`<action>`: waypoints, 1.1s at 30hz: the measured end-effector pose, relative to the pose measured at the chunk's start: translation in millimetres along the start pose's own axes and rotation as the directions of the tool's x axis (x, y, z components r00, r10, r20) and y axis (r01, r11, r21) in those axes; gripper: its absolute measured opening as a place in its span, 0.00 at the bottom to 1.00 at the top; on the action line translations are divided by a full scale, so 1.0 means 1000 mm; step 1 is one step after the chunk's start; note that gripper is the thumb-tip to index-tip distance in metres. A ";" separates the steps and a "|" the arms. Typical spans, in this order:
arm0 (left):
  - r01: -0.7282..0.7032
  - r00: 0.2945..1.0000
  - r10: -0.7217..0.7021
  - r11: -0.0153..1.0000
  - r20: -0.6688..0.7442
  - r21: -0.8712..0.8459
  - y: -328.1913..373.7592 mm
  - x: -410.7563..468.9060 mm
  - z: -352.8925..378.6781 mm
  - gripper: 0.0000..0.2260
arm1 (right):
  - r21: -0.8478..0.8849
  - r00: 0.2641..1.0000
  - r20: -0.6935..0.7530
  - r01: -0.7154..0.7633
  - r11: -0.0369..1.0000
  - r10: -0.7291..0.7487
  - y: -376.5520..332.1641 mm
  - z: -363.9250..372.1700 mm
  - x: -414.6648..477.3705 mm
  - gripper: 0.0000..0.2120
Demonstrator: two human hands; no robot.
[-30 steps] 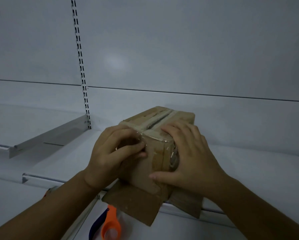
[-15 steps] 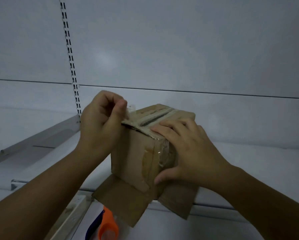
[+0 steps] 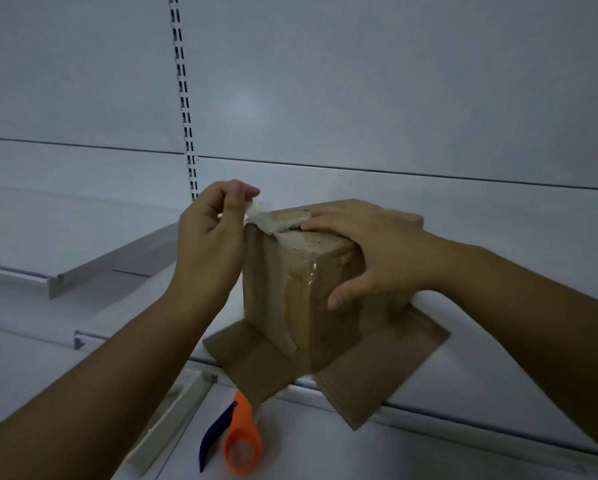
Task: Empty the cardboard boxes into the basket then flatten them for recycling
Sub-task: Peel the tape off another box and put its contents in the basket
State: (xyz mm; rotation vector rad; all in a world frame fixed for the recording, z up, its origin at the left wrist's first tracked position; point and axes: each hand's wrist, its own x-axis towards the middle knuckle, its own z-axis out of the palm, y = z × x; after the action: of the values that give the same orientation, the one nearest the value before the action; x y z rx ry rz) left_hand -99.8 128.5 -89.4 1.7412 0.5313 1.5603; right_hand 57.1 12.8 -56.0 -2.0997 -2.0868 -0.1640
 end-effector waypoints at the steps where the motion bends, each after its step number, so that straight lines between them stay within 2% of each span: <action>1: -0.021 1.000 0.021 1.000 -0.016 0.020 -0.004 -0.008 -0.005 0.10 | 0.015 1.000 -0.027 -0.011 1.000 0.012 -0.001 0.007 0.003 0.44; 4: -0.136 0.990 0.137 0.990 -0.029 0.033 -0.015 -0.038 -0.018 0.05 | 0.054 0.998 -0.064 -0.022 0.998 0.025 -0.004 0.017 0.005 0.45; 6: -0.146 0.989 0.147 0.989 -0.001 0.037 -0.021 -0.057 -0.020 0.07 | 0.047 0.999 -0.033 -0.017 0.999 0.019 -0.004 0.014 0.006 0.46; 8: -0.091 0.989 0.077 0.989 0.125 0.114 -0.023 -0.066 -0.016 0.08 | 0.028 1.000 0.004 -0.008 1.000 0.008 -0.002 0.010 0.007 0.49; 10: -0.025 0.964 -0.035 0.975 0.265 0.219 -0.020 -0.069 -0.011 0.15 | 0.002 0.999 0.036 0.008 1.000 -0.008 -0.001 0.008 0.008 0.50; 12: -0.056 0.944 -0.058 0.942 0.325 0.332 -0.017 -0.067 -0.012 0.20 | -0.016 0.998 0.055 0.024 1.000 -0.023 0.000 0.007 0.010 0.51; 18: -0.259 0.924 -0.010 0.721 0.383 0.643 0.002 -0.067 -0.010 0.28 | -0.038 0.999 0.002 0.046 0.998 -0.046 0.000 0.009 0.007 0.51; 22: -0.389 0.897 0.062 0.585 0.438 0.712 0.006 -0.063 -0.006 0.26 | -0.027 0.999 0.004 0.041 0.999 -0.041 -0.001 0.008 0.004 0.50; 24: -0.391 0.888 -0.002 0.521 0.459 0.759 0.014 -0.064 -0.004 0.26 | -0.004 0.999 0.003 0.040 0.999 -0.040 -0.002 0.007 0.004 0.50; 26: -0.347 0.885 -0.072 0.556 0.459 0.756 0.019 -0.063 -0.003 0.22 | 0.013 0.999 -0.002 0.040 0.999 -0.040 -0.002 0.007 0.003 0.49; 28: -0.252 0.866 -0.144 0.700 0.478 0.668 0.028 -0.060 -0.002 0.19 | 0.016 0.999 -0.010 0.045 0.999 -0.045 -0.002 0.006 0.002 0.49; 31: 0.103 0.816 -0.332 0.889 0.473 0.447 0.044 -0.057 0.001 0.19 | 0.024 0.997 -0.040 0.062 0.998 -0.061 -0.001 0.007 0.001 0.47; 33: 0.378 0.760 -0.419 0.907 0.497 0.188 0.058 -0.054 0.002 0.16 | 0.040 0.997 -0.054 0.062 0.997 -0.060 -0.001 0.008 0.002 0.46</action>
State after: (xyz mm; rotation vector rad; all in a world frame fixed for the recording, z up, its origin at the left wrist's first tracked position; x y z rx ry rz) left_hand -116.8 51.3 -83.1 1.8621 0.6308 0.7201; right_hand 55.8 16.0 -63.0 -1.9876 -2.1070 -0.1805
